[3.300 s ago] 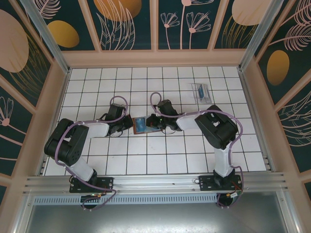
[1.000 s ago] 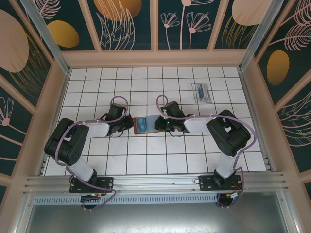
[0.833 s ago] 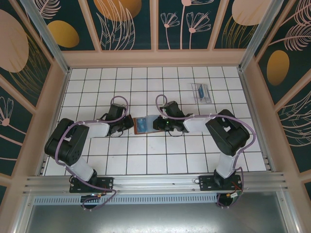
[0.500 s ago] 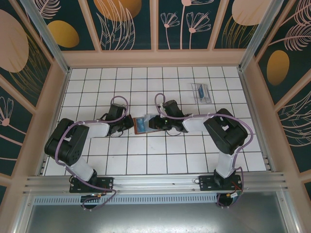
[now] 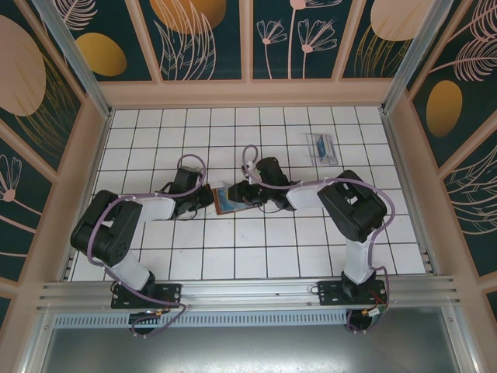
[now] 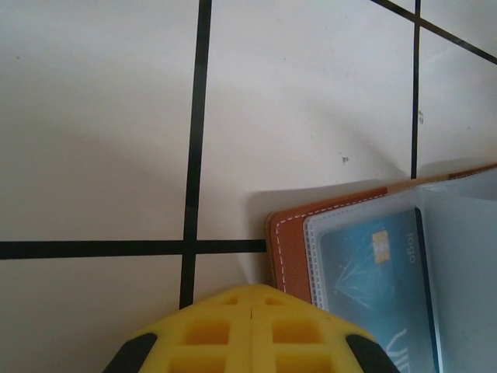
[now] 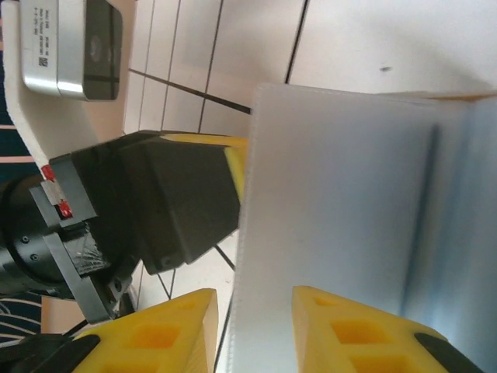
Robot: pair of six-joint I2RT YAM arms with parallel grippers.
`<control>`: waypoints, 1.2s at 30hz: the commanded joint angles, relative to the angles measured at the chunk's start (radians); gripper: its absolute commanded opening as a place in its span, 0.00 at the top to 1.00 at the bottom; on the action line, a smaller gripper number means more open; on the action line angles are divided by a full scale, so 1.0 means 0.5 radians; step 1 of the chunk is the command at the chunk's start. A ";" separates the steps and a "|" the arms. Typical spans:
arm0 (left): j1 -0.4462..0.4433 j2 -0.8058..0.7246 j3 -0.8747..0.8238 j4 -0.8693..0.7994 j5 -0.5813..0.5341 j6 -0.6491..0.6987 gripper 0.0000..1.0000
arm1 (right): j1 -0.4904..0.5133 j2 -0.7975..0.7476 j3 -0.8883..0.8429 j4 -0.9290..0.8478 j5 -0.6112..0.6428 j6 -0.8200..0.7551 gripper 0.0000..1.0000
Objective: Put the credit cards into the card holder
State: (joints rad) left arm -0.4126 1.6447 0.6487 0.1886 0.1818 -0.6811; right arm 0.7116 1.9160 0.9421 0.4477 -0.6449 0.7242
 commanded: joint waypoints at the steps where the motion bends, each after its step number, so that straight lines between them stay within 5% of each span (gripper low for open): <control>1: -0.019 -0.078 -0.070 -0.172 -0.027 0.000 0.94 | 0.045 0.044 0.121 0.095 -0.107 0.026 0.68; 4: -0.009 -0.096 -0.074 -0.166 -0.051 -0.009 0.88 | 0.068 0.054 0.140 0.055 -0.116 -0.012 0.68; 10: -0.003 -0.083 -0.038 -0.229 -0.144 -0.042 0.53 | 0.062 0.035 0.093 0.019 -0.110 -0.048 0.67; 14: -0.003 -0.098 -0.003 -0.270 -0.144 -0.056 0.50 | 0.002 -0.142 0.079 -0.192 0.063 -0.214 0.67; 19: -0.003 -0.178 0.021 -0.286 -0.168 -0.056 0.44 | -0.129 -0.403 0.198 -0.739 0.613 -0.590 0.63; 28: -0.018 -0.387 -0.034 -0.211 -0.162 0.003 0.24 | -0.634 -0.634 0.481 -1.302 1.456 -1.117 0.30; 36: -0.019 -0.579 -0.131 -0.135 -0.206 0.010 0.18 | -1.126 -0.411 0.752 -1.491 1.623 -1.164 0.24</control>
State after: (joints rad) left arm -0.4210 1.3838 0.6201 0.1005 0.0952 -0.6876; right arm 0.1867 1.6520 1.2572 -0.2062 0.0803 0.1913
